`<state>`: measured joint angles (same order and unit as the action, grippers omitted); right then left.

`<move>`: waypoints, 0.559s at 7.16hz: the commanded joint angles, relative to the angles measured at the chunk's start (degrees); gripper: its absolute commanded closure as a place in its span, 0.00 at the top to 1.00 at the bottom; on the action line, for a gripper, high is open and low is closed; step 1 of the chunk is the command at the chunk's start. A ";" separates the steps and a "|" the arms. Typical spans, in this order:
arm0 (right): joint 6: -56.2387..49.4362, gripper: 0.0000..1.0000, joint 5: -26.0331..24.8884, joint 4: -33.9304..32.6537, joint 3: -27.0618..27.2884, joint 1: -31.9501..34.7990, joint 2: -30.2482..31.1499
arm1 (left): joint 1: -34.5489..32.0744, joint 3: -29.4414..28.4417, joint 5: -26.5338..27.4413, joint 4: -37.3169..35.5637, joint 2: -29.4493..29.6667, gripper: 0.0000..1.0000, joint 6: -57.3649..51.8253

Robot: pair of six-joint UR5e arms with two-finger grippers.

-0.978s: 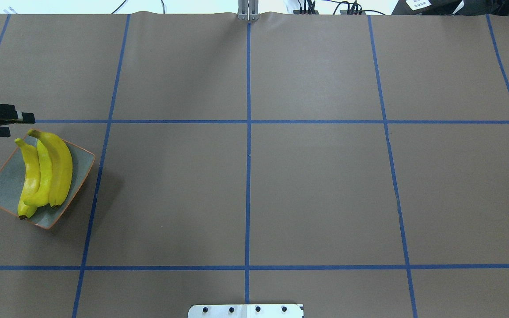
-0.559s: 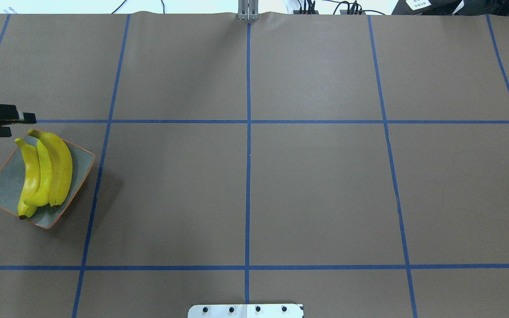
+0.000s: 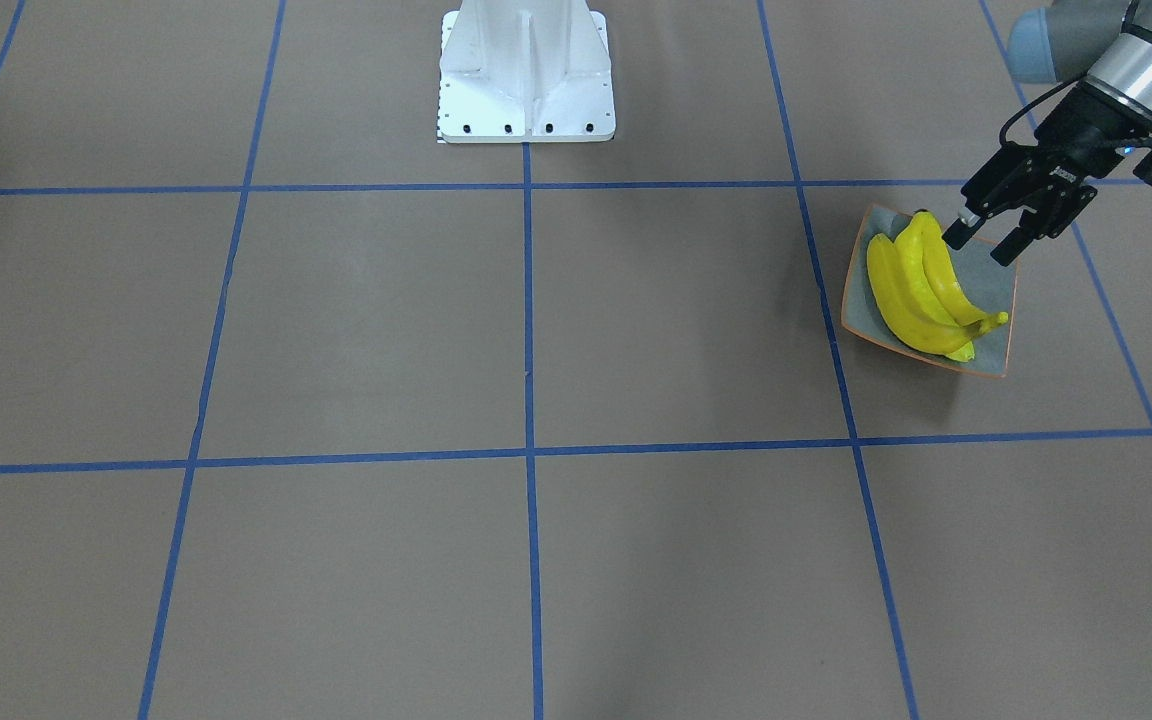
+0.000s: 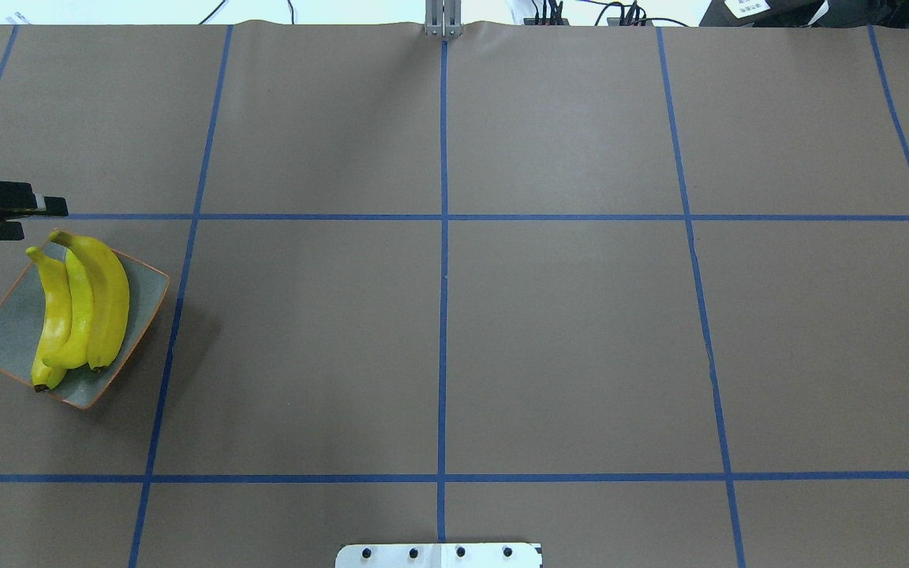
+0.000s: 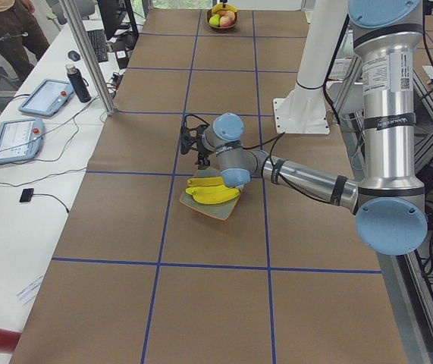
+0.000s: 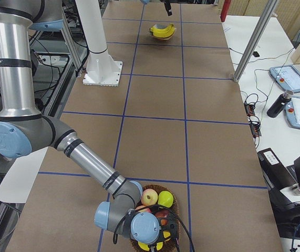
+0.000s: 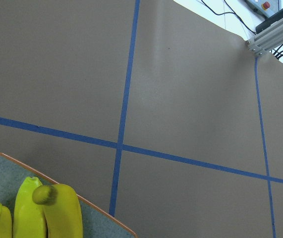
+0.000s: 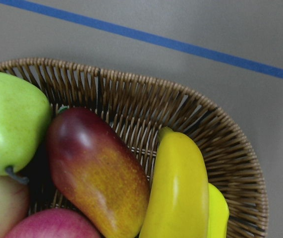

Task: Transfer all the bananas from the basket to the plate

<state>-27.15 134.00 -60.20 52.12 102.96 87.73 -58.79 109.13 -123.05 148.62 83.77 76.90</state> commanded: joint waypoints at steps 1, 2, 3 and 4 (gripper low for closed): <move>2.70 0.38 -1.11 2.27 -0.54 -0.04 0.07 | 0.00 0.03 0.00 0.00 0.43 1.00 0.00; 2.89 0.00 -1.11 2.28 0.34 -0.04 -0.02 | 0.00 0.03 0.00 0.00 0.52 1.00 0.00; 3.42 0.00 -0.68 2.28 1.30 0.05 -0.02 | 0.00 0.03 0.00 0.00 0.43 1.00 0.00; 3.42 0.00 -0.67 2.19 1.75 0.05 -0.02 | 0.00 0.29 0.00 0.00 0.35 1.00 0.00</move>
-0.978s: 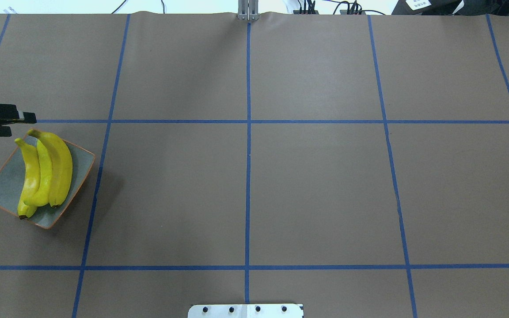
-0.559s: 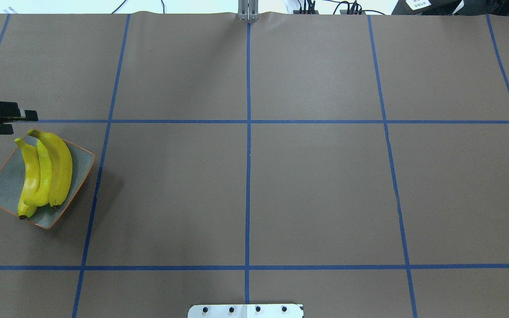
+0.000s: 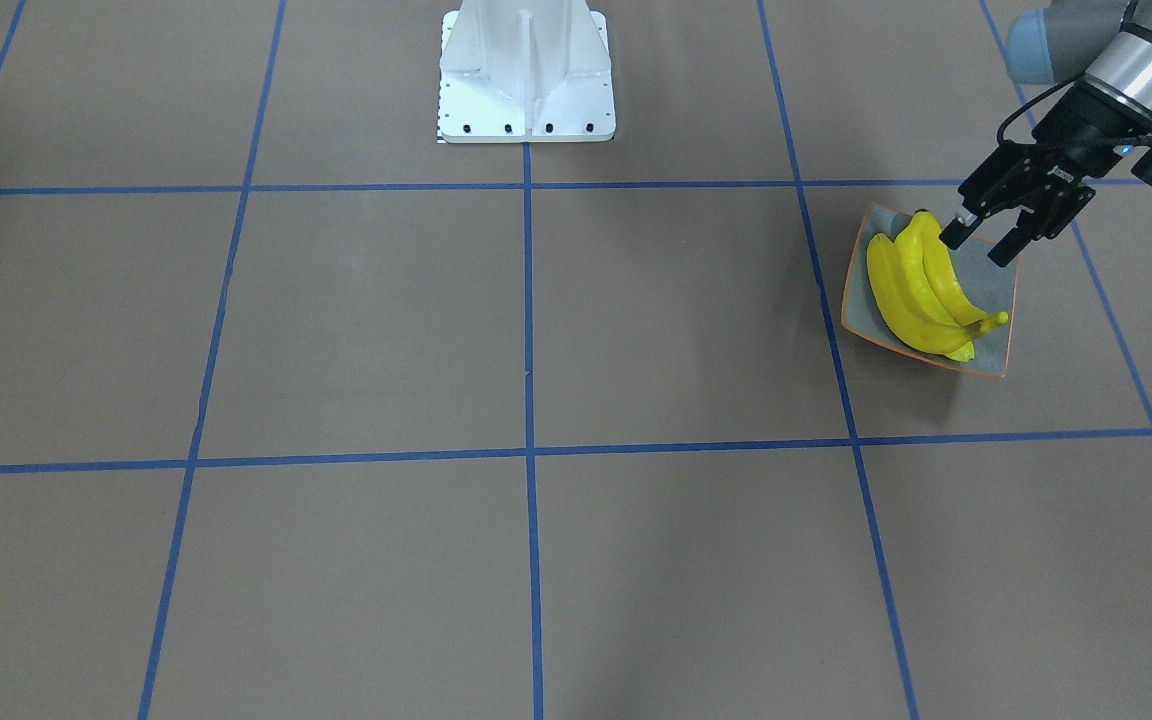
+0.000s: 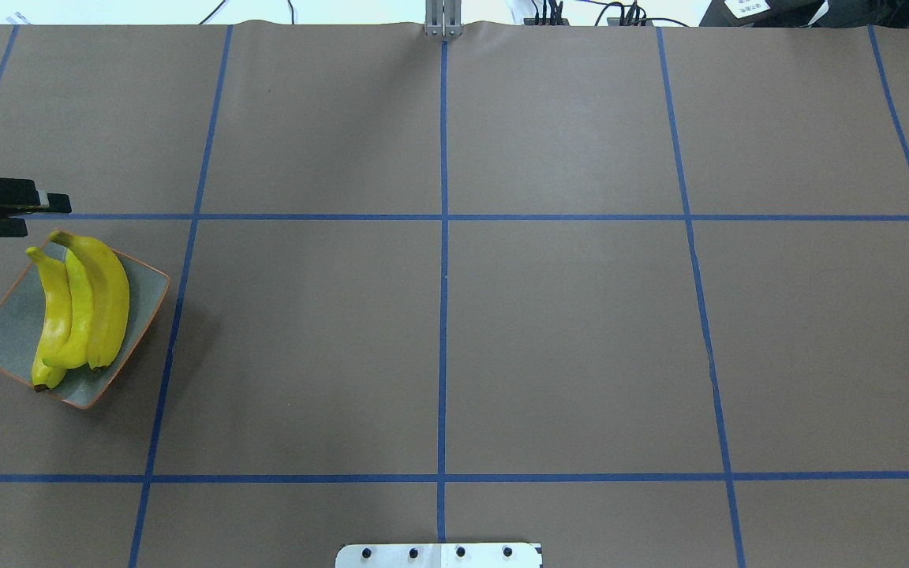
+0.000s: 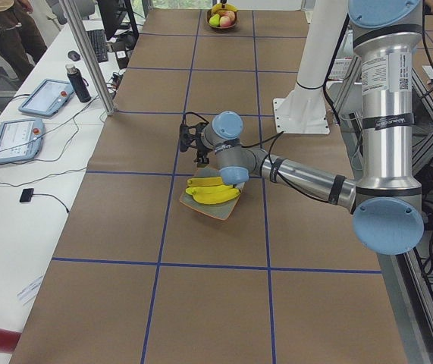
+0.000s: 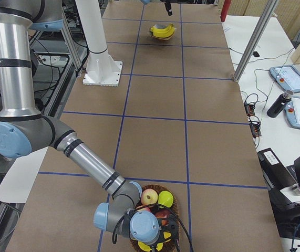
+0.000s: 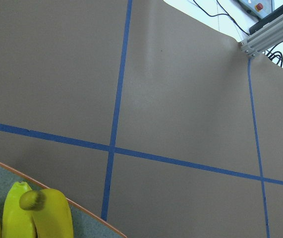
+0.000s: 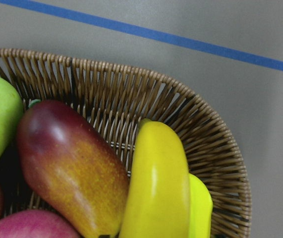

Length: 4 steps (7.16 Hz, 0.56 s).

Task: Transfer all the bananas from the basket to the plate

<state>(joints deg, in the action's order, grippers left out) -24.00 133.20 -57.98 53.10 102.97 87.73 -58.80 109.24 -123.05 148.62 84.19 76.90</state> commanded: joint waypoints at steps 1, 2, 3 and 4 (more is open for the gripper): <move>0.27 0.00 0.13 -0.03 1.30 0.04 -0.01 | 0.00 0.18 0.00 0.00 -0.08 1.00 0.00; 0.36 0.00 0.04 -0.03 2.87 0.04 0.07 | 0.00 0.10 0.00 0.00 -0.08 1.00 0.00; 0.45 0.00 0.04 -0.21 4.45 0.13 -0.10 | 0.00 0.10 -0.09 0.00 -0.08 1.00 0.00; 0.62 0.00 0.13 -0.73 6.55 1.17 -0.54 | 0.00 0.18 -0.09 0.00 -0.08 1.00 0.00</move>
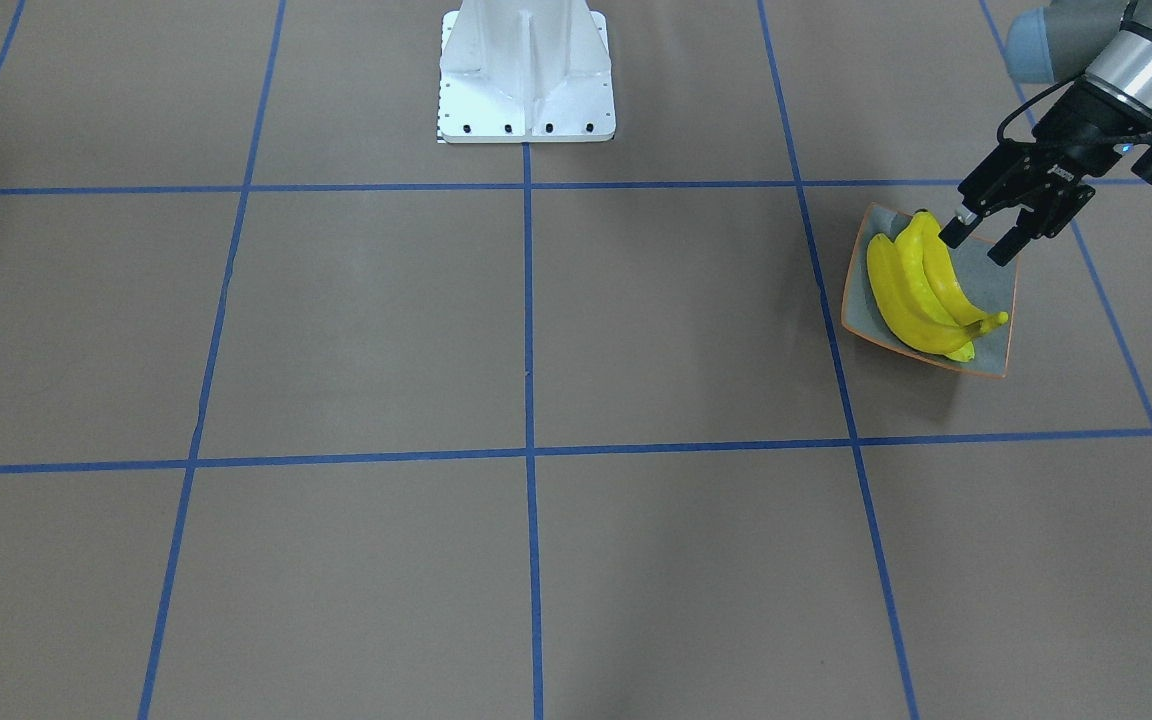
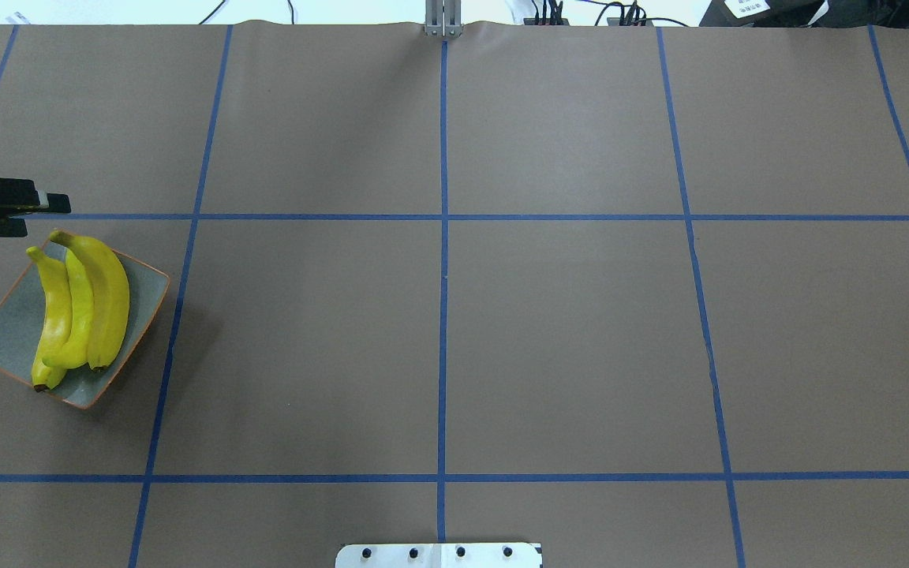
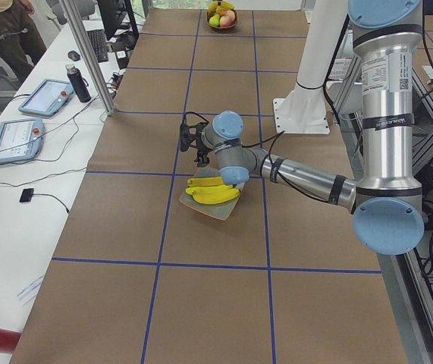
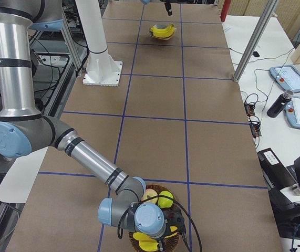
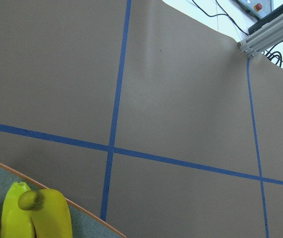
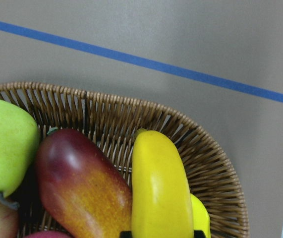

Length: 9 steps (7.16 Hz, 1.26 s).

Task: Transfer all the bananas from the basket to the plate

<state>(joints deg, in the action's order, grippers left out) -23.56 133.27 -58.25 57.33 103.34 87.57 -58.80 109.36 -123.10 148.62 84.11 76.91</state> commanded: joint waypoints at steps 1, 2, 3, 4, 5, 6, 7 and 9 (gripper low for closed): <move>1.31 0.00 0.23 -6.29 8.35 1.42 -0.47 | 0.00 0.06 -0.12 0.00 0.00 1.00 0.00; 3.06 0.00 0.41 -14.36 15.63 1.43 -0.73 | 0.00 0.15 -0.21 0.00 0.00 1.00 0.09; 7.78 0.00 2.15 -18.53 21.88 1.43 -0.73 | 0.00 0.15 -0.30 0.00 0.34 1.00 0.26; 16.96 0.00 5.22 -18.74 26.64 1.25 -0.21 | 0.09 0.24 -0.30 0.00 0.78 1.00 0.44; 22.18 0.00 8.38 -18.74 30.52 -0.66 0.06 | 0.09 0.24 -0.38 0.00 0.87 1.00 0.53; 30.59 0.00 10.85 -18.74 35.60 -4.16 -0.03 | 0.09 0.24 -0.56 0.00 1.31 1.00 0.53; 42.77 0.00 10.70 -18.57 42.35 -8.90 -0.20 | 0.09 0.24 -0.65 0.00 1.40 1.00 0.53; 62.21 0.00 10.17 -18.39 50.39 -18.21 -3.60 | 0.17 0.24 -0.82 -0.09 2.88 1.00 0.96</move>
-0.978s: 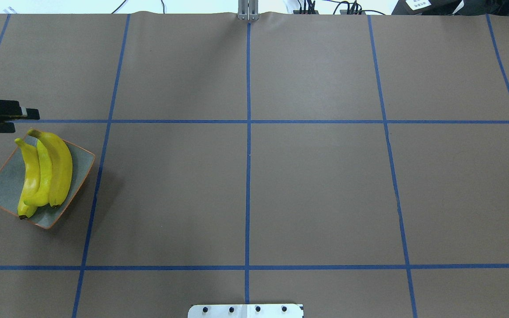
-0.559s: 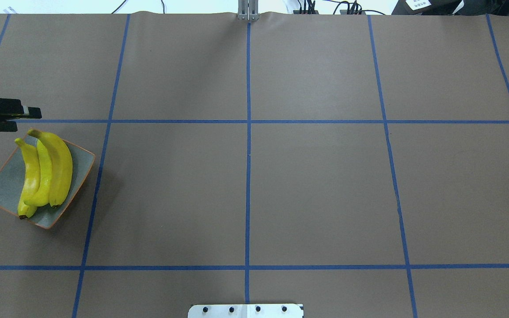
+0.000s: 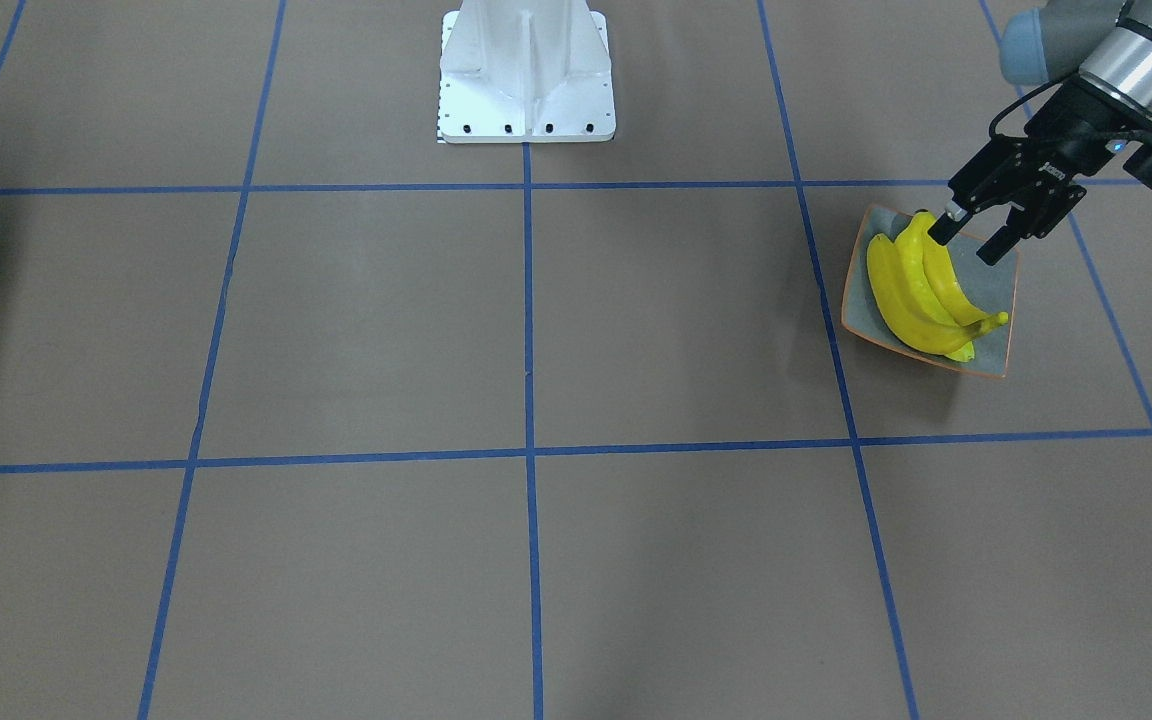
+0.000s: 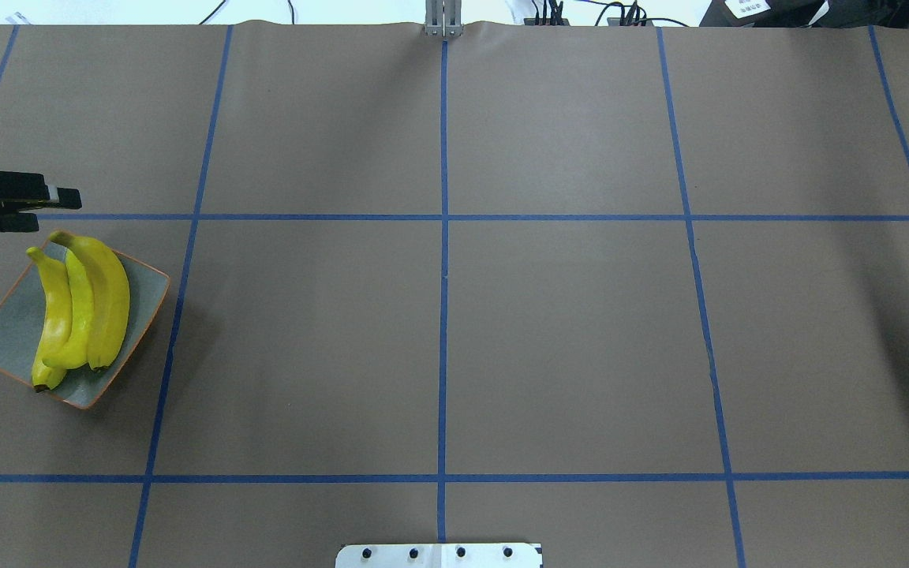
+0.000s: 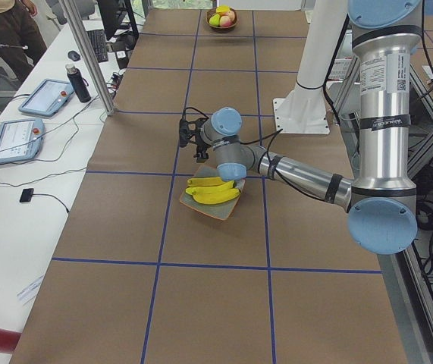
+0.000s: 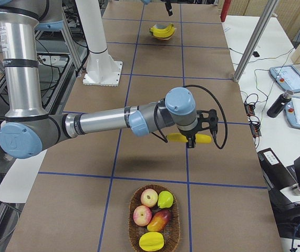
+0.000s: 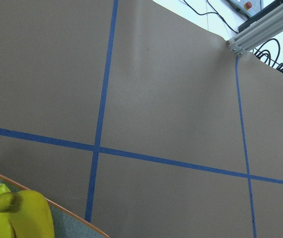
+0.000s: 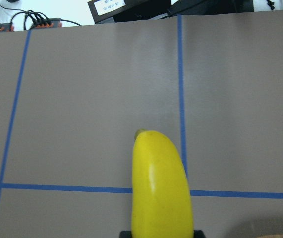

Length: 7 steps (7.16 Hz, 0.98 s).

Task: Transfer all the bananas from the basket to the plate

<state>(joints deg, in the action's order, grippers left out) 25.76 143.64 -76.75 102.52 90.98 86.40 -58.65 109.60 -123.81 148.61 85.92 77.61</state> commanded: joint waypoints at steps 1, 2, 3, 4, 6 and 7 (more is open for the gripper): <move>21.96 0.00 -0.64 0.81 7.06 -10.16 -6.12 | 0.03 0.00 -0.11 -0.07 2.14 1.00 0.96; 31.10 0.00 -2.03 1.51 7.25 -13.51 -11.29 | 0.12 0.09 -0.11 -0.07 3.72 1.00 1.66; 39.02 0.00 -6.14 1.78 8.03 -18.33 -15.17 | 0.12 0.09 -0.20 -0.07 5.21 1.00 2.89; 45.45 0.00 -10.53 1.78 9.78 -23.69 -17.56 | 0.38 0.26 -0.64 0.10 7.14 1.00 3.33; 57.34 0.00 -18.44 1.70 10.06 -32.40 -24.32 | 0.82 0.26 -0.90 0.28 16.51 1.00 8.40; 60.43 0.00 -22.66 1.69 9.80 -37.14 -26.70 | 3.17 0.09 -0.56 0.37 21.09 1.00 13.57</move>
<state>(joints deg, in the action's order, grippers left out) 81.12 126.12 -75.03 112.41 59.60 63.06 -57.42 109.82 -124.59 148.88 101.24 85.94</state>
